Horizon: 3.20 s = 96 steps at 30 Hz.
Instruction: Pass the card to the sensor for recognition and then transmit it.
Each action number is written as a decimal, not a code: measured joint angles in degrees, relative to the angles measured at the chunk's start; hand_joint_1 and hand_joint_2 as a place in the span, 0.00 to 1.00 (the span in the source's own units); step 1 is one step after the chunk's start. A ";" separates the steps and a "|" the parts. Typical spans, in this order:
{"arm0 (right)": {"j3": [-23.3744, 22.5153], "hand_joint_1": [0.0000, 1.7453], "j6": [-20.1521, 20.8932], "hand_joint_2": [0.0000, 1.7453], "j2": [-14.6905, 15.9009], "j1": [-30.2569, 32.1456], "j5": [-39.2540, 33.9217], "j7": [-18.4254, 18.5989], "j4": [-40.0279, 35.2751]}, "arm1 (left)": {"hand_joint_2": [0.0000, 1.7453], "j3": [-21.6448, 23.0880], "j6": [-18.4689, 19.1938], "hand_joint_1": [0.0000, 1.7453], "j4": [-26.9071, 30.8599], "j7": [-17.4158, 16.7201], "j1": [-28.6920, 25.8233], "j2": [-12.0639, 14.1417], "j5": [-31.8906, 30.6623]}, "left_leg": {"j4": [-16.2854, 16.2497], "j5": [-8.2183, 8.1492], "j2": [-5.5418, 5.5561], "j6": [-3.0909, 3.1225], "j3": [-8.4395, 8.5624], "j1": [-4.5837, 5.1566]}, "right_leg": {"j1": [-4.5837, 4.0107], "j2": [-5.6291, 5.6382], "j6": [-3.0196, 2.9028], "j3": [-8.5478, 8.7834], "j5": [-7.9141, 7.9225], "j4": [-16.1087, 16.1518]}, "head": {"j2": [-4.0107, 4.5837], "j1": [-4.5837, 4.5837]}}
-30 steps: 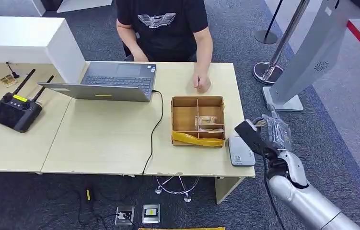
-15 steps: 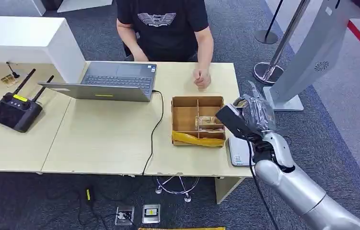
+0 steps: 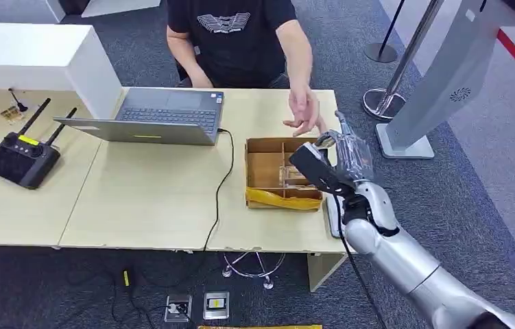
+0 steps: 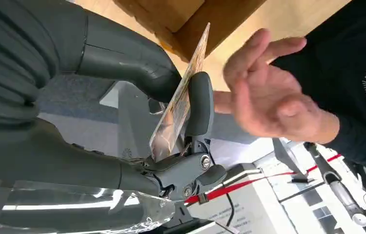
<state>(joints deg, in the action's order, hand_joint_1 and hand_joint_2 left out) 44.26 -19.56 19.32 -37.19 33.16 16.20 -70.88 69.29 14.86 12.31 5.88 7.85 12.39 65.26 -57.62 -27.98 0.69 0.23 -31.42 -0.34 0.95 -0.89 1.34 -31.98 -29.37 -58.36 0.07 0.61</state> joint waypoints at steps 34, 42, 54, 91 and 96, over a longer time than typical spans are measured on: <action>-0.11 0.00 1.03 1.00 -4.17 -2.72 5.62 -1.75 8.39 | 0.00 0.66 0.00 0.00 -0.02 0.00 -0.07 -0.96 1.46 | -0.01 0.00 -0.03 0.00 0.06 0.00 | 0.00 0.03 0.00 -0.01 0.00 0.00 | 0.00 0.00; -1.81 0.00 4.39 1.00 0.28 0.31 4.90 5.79 -1.09 | 0.00 0.66 0.00 0.00 -0.09 -0.57 -0.35 -0.96 2.49 | -0.02 0.00 -0.05 0.00 0.07 0.02 | 0.01 0.04 0.00 -0.01 0.00 0.01 | 0.00 0.00; -2.95 0.00 6.12 1.00 6.91 3.74 7.56 11.36 -16.48 | 0.00 0.66 0.00 0.00 -0.11 -0.59 -0.47 -0.96 3.21 | -0.02 -0.01 -0.20 -0.01 0.12 0.01 | 0.00 0.19 -0.01 0.00 0.01 0.01 | 0.00 0.02; 6.62 0.00 7.28 1.00 5.60 6.93 11.56 14.38 -13.69 | 0.00 0.63 0.00 0.00 -0.11 -1.84 -0.40 -1.27 4.46 | 0.01 -0.01 -0.21 -0.01 0.04 -0.01 | 0.00 0.22 -0.01 -0.01 0.01 0.00 | 0.00 0.00; 7.76 0.00 6.47 1.00 3.70 6.88 11.67 14.29 -9.18 | 0.00 0.63 0.00 0.00 -0.11 -1.86 -0.40 -1.25 5.18 | 0.01 -0.01 -0.20 -0.01 0.04 0.00 | 0.00 0.20 -0.01 -0.01 0.01 0.00 | 0.00 0.00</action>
<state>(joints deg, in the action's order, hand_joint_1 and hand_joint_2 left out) 52.02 -13.09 23.02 -30.31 44.83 30.49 -80.06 69.92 14.86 12.20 4.02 7.46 11.15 70.44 -57.61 -27.99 0.49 0.22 -31.37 -0.34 0.95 -0.69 1.33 -31.99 -29.36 -58.36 0.07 0.61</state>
